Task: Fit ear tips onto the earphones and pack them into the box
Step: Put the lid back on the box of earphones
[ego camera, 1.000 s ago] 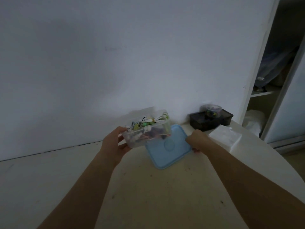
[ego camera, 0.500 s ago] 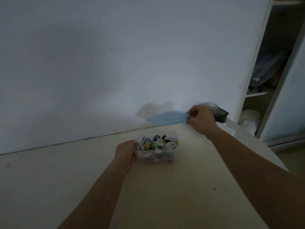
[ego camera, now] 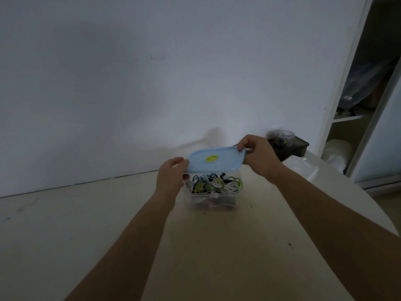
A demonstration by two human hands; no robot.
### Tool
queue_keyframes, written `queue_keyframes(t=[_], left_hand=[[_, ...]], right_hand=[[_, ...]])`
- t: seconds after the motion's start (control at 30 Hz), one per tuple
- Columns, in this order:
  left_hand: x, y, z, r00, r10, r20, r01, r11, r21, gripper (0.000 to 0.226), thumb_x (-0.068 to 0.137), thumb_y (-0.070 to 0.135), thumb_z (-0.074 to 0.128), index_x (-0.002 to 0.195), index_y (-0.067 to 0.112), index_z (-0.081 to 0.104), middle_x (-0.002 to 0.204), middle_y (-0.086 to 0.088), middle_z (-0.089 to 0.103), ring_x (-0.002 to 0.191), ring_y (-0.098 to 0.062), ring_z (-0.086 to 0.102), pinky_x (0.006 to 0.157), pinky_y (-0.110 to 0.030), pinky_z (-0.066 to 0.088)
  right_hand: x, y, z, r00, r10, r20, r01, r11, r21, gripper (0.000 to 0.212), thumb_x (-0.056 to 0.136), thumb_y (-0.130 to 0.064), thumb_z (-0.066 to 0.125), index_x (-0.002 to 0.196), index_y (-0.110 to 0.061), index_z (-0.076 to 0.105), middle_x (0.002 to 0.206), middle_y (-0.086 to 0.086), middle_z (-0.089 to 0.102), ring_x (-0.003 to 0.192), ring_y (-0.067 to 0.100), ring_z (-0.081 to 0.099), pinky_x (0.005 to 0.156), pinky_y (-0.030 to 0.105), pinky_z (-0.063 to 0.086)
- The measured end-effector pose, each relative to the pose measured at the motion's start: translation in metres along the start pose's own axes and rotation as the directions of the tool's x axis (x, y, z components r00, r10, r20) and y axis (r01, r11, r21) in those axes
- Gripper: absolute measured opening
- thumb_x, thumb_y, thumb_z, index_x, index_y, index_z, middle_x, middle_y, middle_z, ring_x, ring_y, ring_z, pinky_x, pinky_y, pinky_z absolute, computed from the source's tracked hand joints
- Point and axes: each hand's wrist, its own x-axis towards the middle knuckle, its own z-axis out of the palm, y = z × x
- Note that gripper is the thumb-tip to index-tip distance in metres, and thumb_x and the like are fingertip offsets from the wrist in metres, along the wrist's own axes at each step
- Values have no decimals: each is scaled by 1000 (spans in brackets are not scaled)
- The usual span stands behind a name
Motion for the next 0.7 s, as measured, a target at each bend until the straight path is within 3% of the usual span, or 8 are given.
queue_keyframes(t=[0.1, 0.17, 0.23, 0.33, 0.43, 0.5, 0.63, 0.7], left_hand=[[1, 6, -7, 985, -170, -9, 160, 944, -289, 21, 96, 1, 53, 116, 5, 58, 93, -16, 60, 72, -23, 61, 51, -24, 52], [2, 8, -13, 971, -239, -25, 206, 879, -429, 23, 97, -3, 49, 118, 3, 56, 91, -18, 59, 71, -25, 62, 47, -21, 52], [4, 6, -19, 966, -254, -41, 207, 863, -462, 27, 97, -3, 49, 123, 3, 54, 92, -18, 60, 72, -25, 63, 47, -22, 52], [4, 4, -24, 967, -245, -65, 183, 854, -487, 30, 97, -3, 50, 126, 3, 53, 96, -17, 60, 76, -26, 64, 54, -24, 54], [4, 3, -29, 964, -245, -104, 154, 831, -534, 30, 97, -2, 51, 126, 4, 53, 98, -16, 60, 80, -26, 64, 61, -28, 52], [5, 3, -32, 965, -236, -116, 142, 838, -527, 28, 97, -1, 51, 124, 6, 54, 98, -16, 60, 80, -26, 64, 61, -28, 51], [7, 4, -39, 965, -222, -140, 125, 859, -496, 25, 96, -1, 52, 120, 6, 56, 101, -16, 61, 80, -26, 64, 58, -27, 51], [9, 4, -43, 966, -208, -155, 107, 864, -491, 27, 96, -1, 53, 122, 6, 56, 108, -18, 61, 82, -26, 64, 57, -26, 52]], right_hand=[[-7, -4, 2, 996, 74, 43, -67, 987, -145, 38, 83, -7, 77, 113, -18, 57, 97, 4, 68, 75, 14, 64, 62, 22, 51], [-12, -7, 0, 983, 129, 134, -69, 923, -378, 34, 80, -27, 82, 107, -21, 62, 90, -5, 70, 76, 8, 64, 63, 22, 48], [-18, -11, 1, 939, 165, 302, 16, 855, -519, 26, 79, -38, 81, 100, -26, 71, 87, -10, 70, 76, 2, 63, 67, 21, 48], [-25, -16, 14, 891, 144, 431, 159, 790, -592, 20, 86, -30, 74, 105, -28, 75, 89, -11, 69, 73, 0, 57, 74, 22, 45], [-30, -18, 40, 876, 122, 466, 234, 738, -633, 17, 87, -18, 69, 101, -22, 77, 98, -4, 73, 85, 10, 64, 83, 26, 51], [-32, -19, 54, 868, 132, 479, 241, 733, -637, 15, 87, -15, 67, 95, -20, 78, 98, -3, 74, 90, 14, 66, 88, 31, 53], [-21, -26, 59, 837, 222, 500, 215, 707, -674, 24, 90, -9, 60, 99, -21, 79, 103, -3, 74, 94, 16, 67, 89, 27, 52], [-17, -32, 58, 863, 206, 462, 205, 692, -692, 23, 89, -12, 59, 97, -21, 78, 100, -4, 72, 90, 16, 66, 86, 31, 55]])
